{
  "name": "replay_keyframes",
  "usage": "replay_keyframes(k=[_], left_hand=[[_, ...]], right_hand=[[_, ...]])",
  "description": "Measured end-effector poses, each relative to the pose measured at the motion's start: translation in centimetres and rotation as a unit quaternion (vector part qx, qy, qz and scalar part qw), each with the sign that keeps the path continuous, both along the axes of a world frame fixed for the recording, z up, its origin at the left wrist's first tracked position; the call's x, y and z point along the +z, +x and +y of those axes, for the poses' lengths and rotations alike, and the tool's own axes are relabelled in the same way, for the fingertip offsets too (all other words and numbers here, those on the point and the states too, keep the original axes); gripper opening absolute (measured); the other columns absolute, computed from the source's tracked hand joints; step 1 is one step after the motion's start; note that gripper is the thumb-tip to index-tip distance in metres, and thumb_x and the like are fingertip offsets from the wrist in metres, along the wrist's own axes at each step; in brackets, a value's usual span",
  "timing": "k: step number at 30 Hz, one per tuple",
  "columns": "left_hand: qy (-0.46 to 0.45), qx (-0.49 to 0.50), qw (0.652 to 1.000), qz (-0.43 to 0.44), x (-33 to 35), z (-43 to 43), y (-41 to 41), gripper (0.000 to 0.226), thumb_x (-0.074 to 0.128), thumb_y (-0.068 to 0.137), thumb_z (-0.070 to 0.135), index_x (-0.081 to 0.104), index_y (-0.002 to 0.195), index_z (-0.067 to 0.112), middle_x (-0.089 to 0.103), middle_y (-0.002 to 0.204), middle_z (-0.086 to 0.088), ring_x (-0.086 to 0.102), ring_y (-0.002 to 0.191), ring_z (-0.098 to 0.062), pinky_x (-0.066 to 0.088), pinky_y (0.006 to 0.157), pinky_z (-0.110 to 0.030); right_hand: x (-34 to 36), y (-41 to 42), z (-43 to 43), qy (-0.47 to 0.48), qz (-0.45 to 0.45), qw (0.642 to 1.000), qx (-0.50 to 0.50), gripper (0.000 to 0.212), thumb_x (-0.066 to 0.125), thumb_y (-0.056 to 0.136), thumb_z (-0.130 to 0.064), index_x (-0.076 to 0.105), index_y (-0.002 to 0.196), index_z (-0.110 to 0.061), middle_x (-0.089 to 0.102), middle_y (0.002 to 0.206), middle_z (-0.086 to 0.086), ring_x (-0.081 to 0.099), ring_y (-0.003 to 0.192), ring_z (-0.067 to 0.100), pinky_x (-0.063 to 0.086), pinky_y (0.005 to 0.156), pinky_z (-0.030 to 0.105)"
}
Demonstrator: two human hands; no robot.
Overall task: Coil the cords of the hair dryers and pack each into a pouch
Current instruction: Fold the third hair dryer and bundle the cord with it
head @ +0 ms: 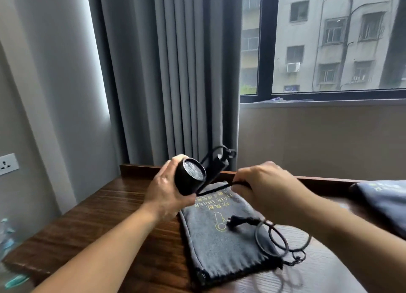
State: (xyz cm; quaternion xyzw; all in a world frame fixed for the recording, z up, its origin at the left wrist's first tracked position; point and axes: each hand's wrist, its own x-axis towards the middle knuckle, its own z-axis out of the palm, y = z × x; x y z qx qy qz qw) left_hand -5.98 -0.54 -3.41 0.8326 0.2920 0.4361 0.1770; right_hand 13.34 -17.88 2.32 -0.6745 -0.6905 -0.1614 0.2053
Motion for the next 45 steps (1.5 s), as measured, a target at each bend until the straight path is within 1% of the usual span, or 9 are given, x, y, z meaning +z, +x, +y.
replay_keyframes(k=[6,12,15,18,20,25,29,35,45], left_hand=[[-0.046,-0.116,0.985,0.116,1.3,-2.3,-0.5,0.081,0.085,0.056,0.009,0.053,0.123,0.042,0.063,0.110,0.019,0.060,0.105,-0.001,0.054,0.086,-0.022],[-0.200,-0.301,0.922,0.137,4.3,-4.5,-2.1,0.087,0.081,0.059,-0.015,0.056,0.130,0.028,0.070,0.112,-0.001,0.068,0.103,-0.017,0.057,0.085,-0.033],[-0.247,-0.384,0.888,0.062,4.8,-4.8,-1.9,0.085,0.075,0.055,-0.014,0.056,0.131,0.018,0.070,0.114,-0.008,0.068,0.105,-0.024,0.056,0.086,-0.035],[-0.309,-0.410,0.854,-0.088,4.5,-4.8,-0.8,0.072,0.077,0.058,-0.003,0.055,0.126,-0.004,0.069,0.106,-0.021,0.068,0.096,-0.034,0.057,0.079,-0.042],[-0.335,-0.367,0.844,-0.202,4.4,-4.6,0.1,0.066,0.079,0.059,0.005,0.059,0.121,-0.003,0.068,0.104,-0.024,0.069,0.092,-0.038,0.059,0.075,-0.049],[-0.270,-0.181,0.889,-0.323,4.1,-3.0,1.8,0.074,0.090,0.053,0.019,0.060,0.120,0.012,0.070,0.109,-0.020,0.069,0.098,-0.042,0.059,0.083,-0.061],[-0.143,-0.018,0.962,-0.232,2.6,-1.4,2.0,0.083,0.094,0.046,0.031,0.057,0.120,0.035,0.073,0.104,0.002,0.070,0.099,-0.023,0.059,0.089,-0.042],[-0.004,-0.036,0.998,-0.047,1.4,-2.0,1.3,0.080,0.090,0.056,0.020,0.052,0.125,0.037,0.065,0.110,0.016,0.061,0.101,-0.002,0.047,0.087,-0.011],[-0.107,-0.154,0.969,0.163,4.8,-3.1,-0.5,0.084,0.088,0.056,0.010,0.052,0.122,0.047,0.070,0.097,0.008,0.067,0.089,-0.009,0.058,0.072,-0.025]], right_hand=[[4.5,1.8,0.2,0.020,-0.057,0.998,-0.035,0.018,0.057,0.093,-0.049,0.066,0.093,-0.034,0.068,0.090,-0.009,0.062,0.083,0.023,0.047,0.066,0.034],[3.5,5.6,2.4,0.022,0.055,0.998,-0.022,0.017,0.069,0.085,-0.056,0.071,0.085,-0.039,0.066,0.072,-0.017,0.058,0.075,0.006,0.054,0.072,0.036],[2.1,5.2,2.8,0.001,0.127,0.992,-0.019,0.013,0.071,0.085,-0.043,0.074,0.077,-0.033,0.065,0.069,-0.018,0.061,0.074,0.005,0.053,0.075,0.034],[-0.3,4.0,3.5,0.009,0.138,0.990,-0.038,0.029,0.040,0.071,-0.061,0.062,0.063,-0.043,0.050,0.049,-0.009,0.046,0.053,0.013,0.038,0.062,0.027],[-2.2,3.3,4.1,0.023,0.152,0.988,-0.027,0.037,0.044,0.076,-0.065,0.058,0.058,-0.036,0.049,0.054,-0.007,0.037,0.054,0.020,0.037,0.059,0.031],[-5.5,1.0,3.8,-0.035,0.104,0.993,0.043,0.040,0.053,0.095,-0.056,0.063,0.075,-0.024,0.052,0.057,-0.003,0.043,0.058,0.016,0.046,0.061,0.033],[-4.9,-0.7,2.4,-0.087,0.061,0.992,0.073,0.026,0.047,0.098,-0.043,0.063,0.101,-0.022,0.064,0.076,-0.002,0.052,0.073,0.022,0.052,0.070,0.039],[0.6,-0.8,-0.2,-0.011,-0.048,0.999,0.001,0.028,0.053,0.094,-0.052,0.064,0.095,-0.026,0.069,0.088,-0.002,0.064,0.086,0.027,0.050,0.070,0.034],[5.0,3.7,0.4,-0.007,-0.010,1.000,0.022,0.014,0.068,0.085,-0.054,0.070,0.089,-0.041,0.066,0.079,-0.017,0.056,0.082,0.006,0.049,0.070,0.031]])
